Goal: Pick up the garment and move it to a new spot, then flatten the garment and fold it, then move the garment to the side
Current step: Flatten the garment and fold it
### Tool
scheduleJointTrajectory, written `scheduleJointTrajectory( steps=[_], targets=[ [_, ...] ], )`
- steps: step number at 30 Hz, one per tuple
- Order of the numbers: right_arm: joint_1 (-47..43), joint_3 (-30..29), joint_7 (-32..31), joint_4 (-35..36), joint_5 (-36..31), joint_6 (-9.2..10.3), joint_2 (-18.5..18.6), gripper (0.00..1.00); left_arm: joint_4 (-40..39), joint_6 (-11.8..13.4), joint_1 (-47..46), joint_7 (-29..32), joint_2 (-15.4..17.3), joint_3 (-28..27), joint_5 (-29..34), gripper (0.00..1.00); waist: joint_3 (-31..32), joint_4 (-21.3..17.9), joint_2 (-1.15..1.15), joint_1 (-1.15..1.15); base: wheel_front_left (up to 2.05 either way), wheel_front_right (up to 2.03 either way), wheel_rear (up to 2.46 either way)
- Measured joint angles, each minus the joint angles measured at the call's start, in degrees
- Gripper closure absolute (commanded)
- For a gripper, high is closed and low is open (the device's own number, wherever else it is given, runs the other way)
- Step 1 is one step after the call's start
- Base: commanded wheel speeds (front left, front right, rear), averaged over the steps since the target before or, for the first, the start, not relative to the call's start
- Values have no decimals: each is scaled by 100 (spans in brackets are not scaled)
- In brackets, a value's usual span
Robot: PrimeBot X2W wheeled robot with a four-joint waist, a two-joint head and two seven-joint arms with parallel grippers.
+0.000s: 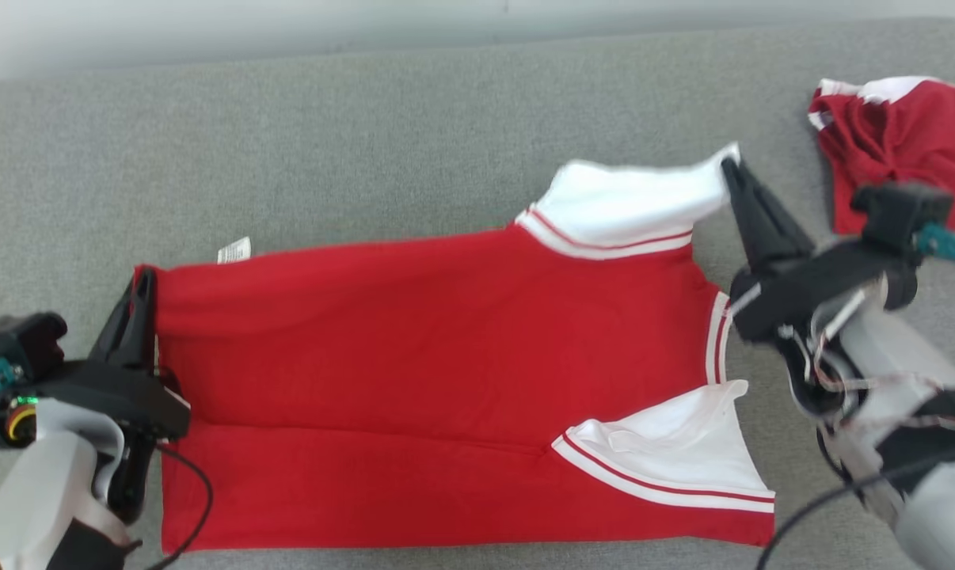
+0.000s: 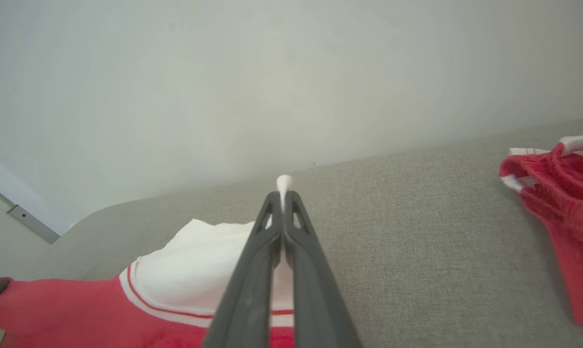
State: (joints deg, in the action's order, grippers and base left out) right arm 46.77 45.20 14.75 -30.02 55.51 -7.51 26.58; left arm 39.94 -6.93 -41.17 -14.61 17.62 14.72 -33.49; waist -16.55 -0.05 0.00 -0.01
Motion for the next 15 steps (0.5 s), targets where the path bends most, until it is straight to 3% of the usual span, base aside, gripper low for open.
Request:
scheduleJointTrajectory(
  steps=[8, 15],
  targets=[
    [-935, -136, 38, 1252, 459, 0, 381, 100, -267, 32, 404, -9, 2, -20, -36, 100, 203, -77, 0, 0, 0, 0, 0],
    [-1501, 202, 38, 1879, 873, 0, 790, 100, -474, 46, 758, -14, -53, 15, -34, 100, 290, -94, 0, 0, 0, 0, 0]
  ],
)
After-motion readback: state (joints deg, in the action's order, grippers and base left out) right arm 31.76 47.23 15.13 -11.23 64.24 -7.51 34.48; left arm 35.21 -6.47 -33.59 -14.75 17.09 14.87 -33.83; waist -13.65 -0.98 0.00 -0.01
